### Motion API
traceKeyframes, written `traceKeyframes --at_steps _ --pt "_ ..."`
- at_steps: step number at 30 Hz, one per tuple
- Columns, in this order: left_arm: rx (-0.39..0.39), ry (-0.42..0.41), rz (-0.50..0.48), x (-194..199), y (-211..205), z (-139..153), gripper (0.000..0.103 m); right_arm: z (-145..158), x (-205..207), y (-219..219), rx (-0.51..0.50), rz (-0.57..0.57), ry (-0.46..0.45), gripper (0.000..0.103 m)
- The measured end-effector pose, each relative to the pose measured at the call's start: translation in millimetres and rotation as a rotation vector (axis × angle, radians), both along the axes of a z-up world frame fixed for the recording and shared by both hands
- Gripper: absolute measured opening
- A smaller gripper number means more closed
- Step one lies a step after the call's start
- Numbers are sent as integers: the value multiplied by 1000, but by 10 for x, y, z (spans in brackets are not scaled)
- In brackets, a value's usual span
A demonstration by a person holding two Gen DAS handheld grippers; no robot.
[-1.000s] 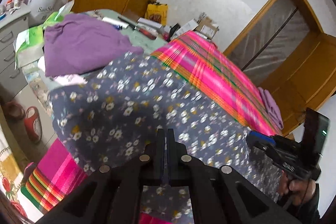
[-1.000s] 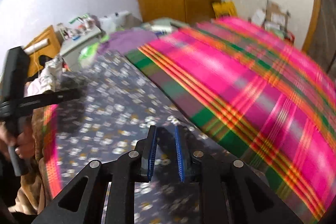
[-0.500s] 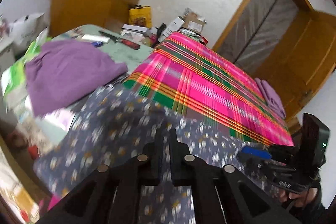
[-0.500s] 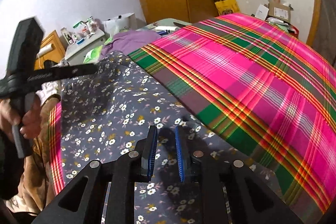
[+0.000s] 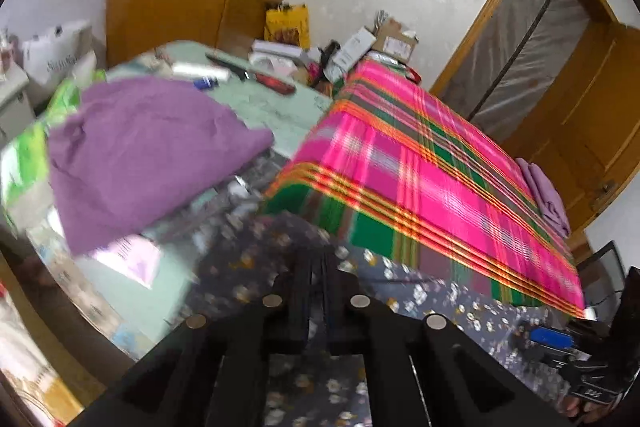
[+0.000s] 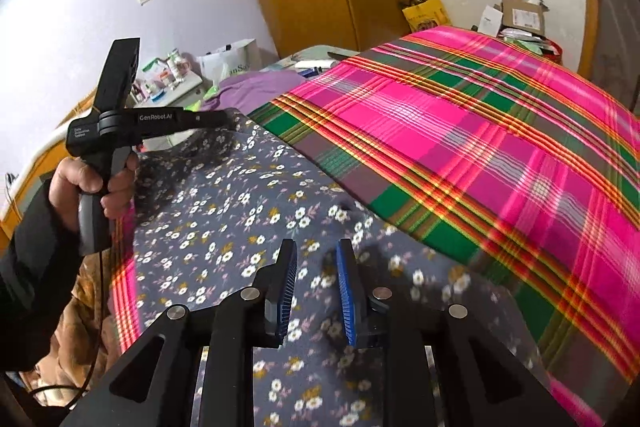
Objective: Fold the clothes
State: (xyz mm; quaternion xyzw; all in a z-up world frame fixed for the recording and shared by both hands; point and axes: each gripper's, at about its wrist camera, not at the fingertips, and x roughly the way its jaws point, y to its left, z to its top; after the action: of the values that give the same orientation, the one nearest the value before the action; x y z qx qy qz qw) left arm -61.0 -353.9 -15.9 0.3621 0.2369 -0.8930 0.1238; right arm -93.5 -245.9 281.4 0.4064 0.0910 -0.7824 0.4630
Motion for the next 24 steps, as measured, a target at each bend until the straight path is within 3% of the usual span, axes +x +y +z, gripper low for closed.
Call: traceKeyframes --at_steps 3,9,15,19,20,21,24 --pt "-16 6 4 -26 -83 52 34 -4 40 104 -16 -15 -14 21" --pt "-73 -86 -74 -297 -61 -59 37 -16 64 295 -31 -55 -30 21" --pt "-126 -111 -64 -312 -21 -77 38 -45 63 422 -36 -86 -44 21" --pt "-164 -124 -52 -312 7 -73 33 -48 72 457 -42 -96 -49 21" --pt "-173 -128 -49 -312 14 -72 17 -47 73 464 -44 -100 -50 21" --pt "-183 -131 -46 -312 22 -71 8 -46 75 472 -45 -103 -51 21" --pt "-158 -122 -17 -278 -64 -73 5 -30 67 494 -47 -120 -51 21"
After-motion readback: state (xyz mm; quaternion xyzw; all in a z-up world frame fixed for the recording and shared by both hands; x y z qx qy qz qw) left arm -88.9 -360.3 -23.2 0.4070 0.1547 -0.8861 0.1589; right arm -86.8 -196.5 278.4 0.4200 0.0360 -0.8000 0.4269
